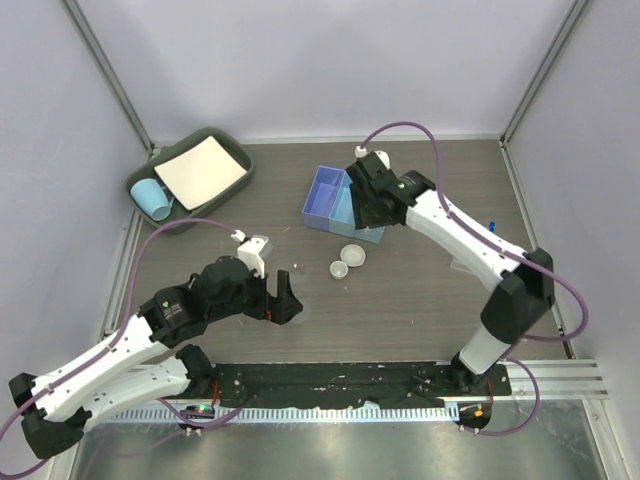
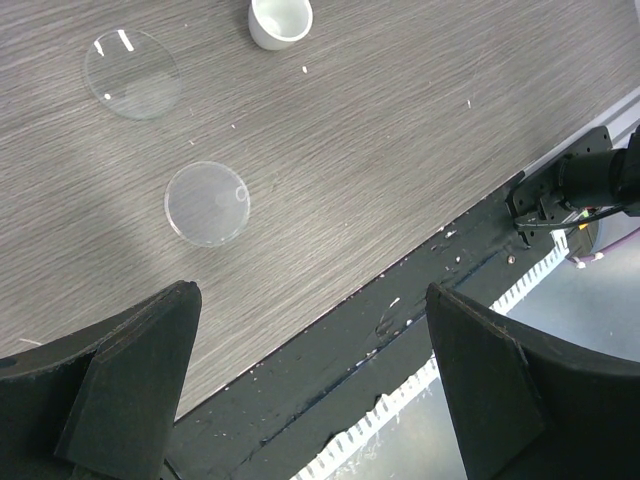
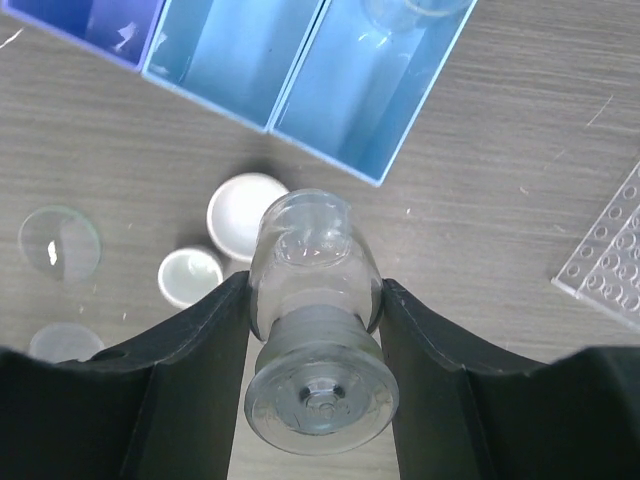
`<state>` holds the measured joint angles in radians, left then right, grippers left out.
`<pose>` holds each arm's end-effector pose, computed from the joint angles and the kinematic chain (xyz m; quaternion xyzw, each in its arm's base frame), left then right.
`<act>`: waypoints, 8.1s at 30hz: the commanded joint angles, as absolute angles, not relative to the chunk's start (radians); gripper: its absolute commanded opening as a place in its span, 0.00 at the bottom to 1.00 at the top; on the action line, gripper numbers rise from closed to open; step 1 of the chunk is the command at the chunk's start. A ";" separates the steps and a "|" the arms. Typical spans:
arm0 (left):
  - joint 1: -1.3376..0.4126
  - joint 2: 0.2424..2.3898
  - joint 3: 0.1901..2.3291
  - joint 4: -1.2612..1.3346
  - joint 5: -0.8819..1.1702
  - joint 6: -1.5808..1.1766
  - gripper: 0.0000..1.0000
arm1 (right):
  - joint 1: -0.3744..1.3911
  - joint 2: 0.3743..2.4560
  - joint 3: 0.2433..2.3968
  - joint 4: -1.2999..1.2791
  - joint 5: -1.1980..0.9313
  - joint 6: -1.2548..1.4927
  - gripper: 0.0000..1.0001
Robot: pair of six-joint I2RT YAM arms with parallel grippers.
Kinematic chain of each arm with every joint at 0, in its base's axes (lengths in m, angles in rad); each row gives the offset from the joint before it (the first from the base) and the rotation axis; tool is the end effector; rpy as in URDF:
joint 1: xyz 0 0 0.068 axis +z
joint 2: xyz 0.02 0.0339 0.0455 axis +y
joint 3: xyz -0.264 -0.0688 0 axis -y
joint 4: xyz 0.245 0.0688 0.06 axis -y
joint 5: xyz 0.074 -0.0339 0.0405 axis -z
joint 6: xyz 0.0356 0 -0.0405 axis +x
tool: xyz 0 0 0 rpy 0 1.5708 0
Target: Organize the chemistry lab equipment
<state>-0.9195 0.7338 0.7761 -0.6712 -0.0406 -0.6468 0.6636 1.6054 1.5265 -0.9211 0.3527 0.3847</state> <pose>0.0950 -0.1222 0.2962 0.1120 0.8839 -0.3072 0.3343 0.2724 0.1974 0.3275 -0.0824 0.9424 -0.0070 0.3242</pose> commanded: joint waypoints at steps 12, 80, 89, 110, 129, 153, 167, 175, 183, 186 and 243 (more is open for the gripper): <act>-0.920 0.693 0.765 -0.649 -0.018 -0.649 1.00 | 0.496 1.910 1.815 -0.922 0.290 0.322 0.23; -0.925 0.765 0.773 -0.653 -0.020 -0.640 1.00 | 0.709 1.686 1.669 -0.871 0.391 0.271 0.72; -0.923 0.741 0.787 -0.686 -0.038 -0.650 1.00 | 0.785 1.615 1.385 -0.717 0.290 0.379 0.67; -0.923 0.700 0.788 -0.712 -0.057 -0.655 1.00 | 0.785 1.759 1.233 -0.509 0.199 0.505 0.49; -0.923 0.706 0.781 -0.704 -0.057 -0.652 1.00 | 0.821 1.824 1.258 -0.494 0.182 0.511 0.33; -0.923 0.689 0.776 -0.703 -0.051 -0.652 1.00 | 0.864 1.841 1.563 -0.687 0.301 0.454 0.01; -0.925 0.686 0.764 -0.698 -0.052 -0.657 1.00 | 0.586 1.930 1.865 -0.782 0.285 0.400 0.01; -0.933 0.669 0.758 -0.699 -0.064 -0.661 1.00 | 0.522 2.065 1.971 -0.799 0.244 0.350 0.01; -0.956 0.644 0.755 -0.707 -0.095 -0.670 1.00 | 0.511 2.173 2.040 -0.821 0.224 0.308 0.01; -0.960 0.640 0.755 -0.707 -0.101 -0.672 1.00 | 0.509 2.204 2.055 -0.827 0.215 0.304 0.01; -1.012 0.680 0.767 -0.735 -0.161 -0.686 1.00 | 0.699 1.575 1.141 -0.459 0.233 0.534 0.51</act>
<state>-1.0077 0.6853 0.7544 -0.7372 -0.1490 -0.6773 0.6975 1.6119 1.1980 -0.6071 0.2554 0.4438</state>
